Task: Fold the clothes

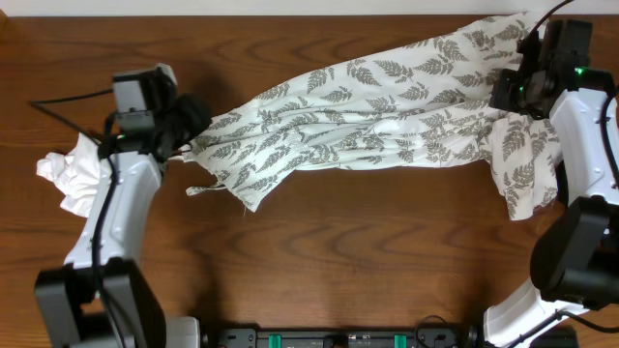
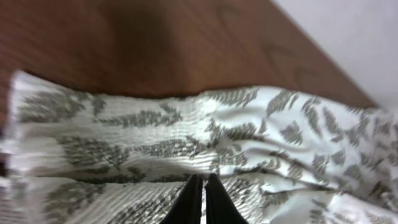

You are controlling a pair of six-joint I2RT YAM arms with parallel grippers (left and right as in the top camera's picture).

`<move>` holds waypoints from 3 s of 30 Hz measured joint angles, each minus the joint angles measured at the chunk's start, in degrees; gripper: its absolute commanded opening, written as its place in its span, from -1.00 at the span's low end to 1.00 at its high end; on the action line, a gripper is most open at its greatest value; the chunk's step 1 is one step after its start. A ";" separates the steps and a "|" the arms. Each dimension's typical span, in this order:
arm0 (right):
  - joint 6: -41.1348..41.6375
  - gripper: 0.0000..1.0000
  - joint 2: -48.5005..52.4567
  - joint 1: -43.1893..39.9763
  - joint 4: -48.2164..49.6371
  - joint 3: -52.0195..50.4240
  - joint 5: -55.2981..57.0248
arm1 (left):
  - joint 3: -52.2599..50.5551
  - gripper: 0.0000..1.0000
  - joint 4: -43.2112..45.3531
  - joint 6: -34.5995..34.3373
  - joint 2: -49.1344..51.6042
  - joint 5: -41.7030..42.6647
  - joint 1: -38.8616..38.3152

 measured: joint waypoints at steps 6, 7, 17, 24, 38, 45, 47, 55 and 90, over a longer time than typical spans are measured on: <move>-0.31 -0.97 3.69 0.35 -1.16 0.35 -0.11 | 0.02 -0.50 -7.10 1.03 1.90 0.07 -5.84; -0.42 -0.97 4.35 0.50 -1.40 0.35 -0.11 | 0.02 -0.43 -8.61 1.36 1.88 0.07 -7.26; -0.63 -0.97 5.51 1.27 -2.80 0.35 -0.09 | -2.56 0.15 -13.40 -11.08 1.88 -1.38 -18.01; -0.66 -0.98 5.51 1.27 -3.08 0.35 -0.09 | -9.01 0.25 -8.81 -19.96 2.71 -2.95 -22.38; -0.63 -0.97 5.51 1.27 -3.26 0.35 -0.09 | -18.12 0.34 11.54 -40.63 5.05 -5.70 -23.23; -0.63 -0.98 5.51 1.27 -3.26 0.35 -0.09 | -17.77 -0.31 15.30 -45.13 7.17 -5.95 -23.23; -0.63 -0.98 5.51 1.27 -3.26 0.35 -0.11 | -17.84 -0.48 16.26 -44.92 7.85 -5.97 -23.23; -0.66 -0.97 5.51 1.27 -3.26 0.35 -0.11 | -18.38 -0.88 16.59 -42.64 8.26 -6.36 -23.43; -1.09 -0.56 5.51 1.27 -3.98 0.35 -0.15 | -16.72 0.41 -10.91 15.76 -5.33 -26.08 -23.39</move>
